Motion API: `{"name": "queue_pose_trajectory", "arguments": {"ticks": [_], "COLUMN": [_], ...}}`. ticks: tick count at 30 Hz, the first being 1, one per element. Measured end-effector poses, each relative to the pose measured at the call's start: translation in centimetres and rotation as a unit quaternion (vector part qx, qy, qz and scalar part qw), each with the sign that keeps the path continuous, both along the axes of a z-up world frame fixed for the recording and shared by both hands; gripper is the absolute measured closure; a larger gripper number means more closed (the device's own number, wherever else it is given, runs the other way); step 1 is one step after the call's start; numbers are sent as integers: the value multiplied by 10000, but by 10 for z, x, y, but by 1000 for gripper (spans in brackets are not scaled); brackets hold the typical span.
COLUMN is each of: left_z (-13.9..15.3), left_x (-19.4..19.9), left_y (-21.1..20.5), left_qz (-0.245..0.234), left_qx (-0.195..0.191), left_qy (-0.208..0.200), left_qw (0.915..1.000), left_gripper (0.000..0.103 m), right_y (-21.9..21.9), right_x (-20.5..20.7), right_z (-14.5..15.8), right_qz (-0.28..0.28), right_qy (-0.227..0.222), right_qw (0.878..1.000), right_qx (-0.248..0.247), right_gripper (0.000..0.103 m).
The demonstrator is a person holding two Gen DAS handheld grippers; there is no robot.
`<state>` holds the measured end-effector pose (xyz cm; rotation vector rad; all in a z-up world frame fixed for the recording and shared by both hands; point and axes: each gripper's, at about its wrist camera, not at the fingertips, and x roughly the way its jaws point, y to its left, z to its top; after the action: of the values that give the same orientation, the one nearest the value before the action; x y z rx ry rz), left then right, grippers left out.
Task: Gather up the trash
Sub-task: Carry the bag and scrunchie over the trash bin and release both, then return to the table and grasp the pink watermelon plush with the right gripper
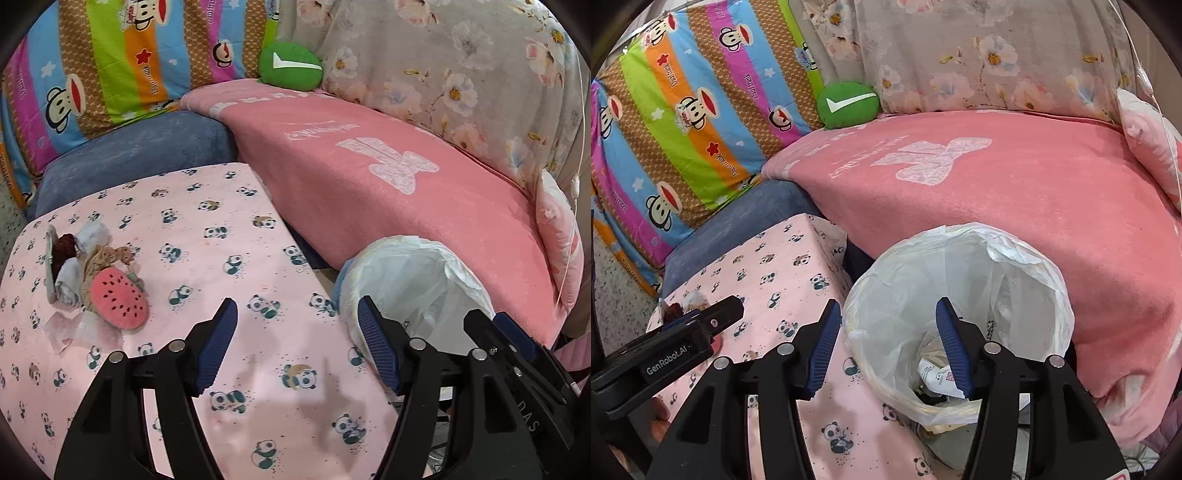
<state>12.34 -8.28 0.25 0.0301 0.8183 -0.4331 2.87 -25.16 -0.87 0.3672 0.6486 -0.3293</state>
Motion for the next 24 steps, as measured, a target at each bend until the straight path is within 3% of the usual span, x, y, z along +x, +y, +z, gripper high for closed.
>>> {"name": "queue_pose_trajectory", "arguments": {"ticks": [16,24], "left_z": [-29,-71], "left_x": [21,45], "left_y": [115,190], "left_qz": [1118,1834], "left_qx": [172,-520], "left_qy": [265,1064], "left_qw": [9932,9759], "left_gripper": [20,21], "right_y": [86,122], "right_x": [32,49], "right_z": [-6,-21], "right_qz": [778,1072], "right_qy": [190,356], "right_qw": [9967,9934], "right_qx": [-155,-182], "right_gripper": [45,45]}}
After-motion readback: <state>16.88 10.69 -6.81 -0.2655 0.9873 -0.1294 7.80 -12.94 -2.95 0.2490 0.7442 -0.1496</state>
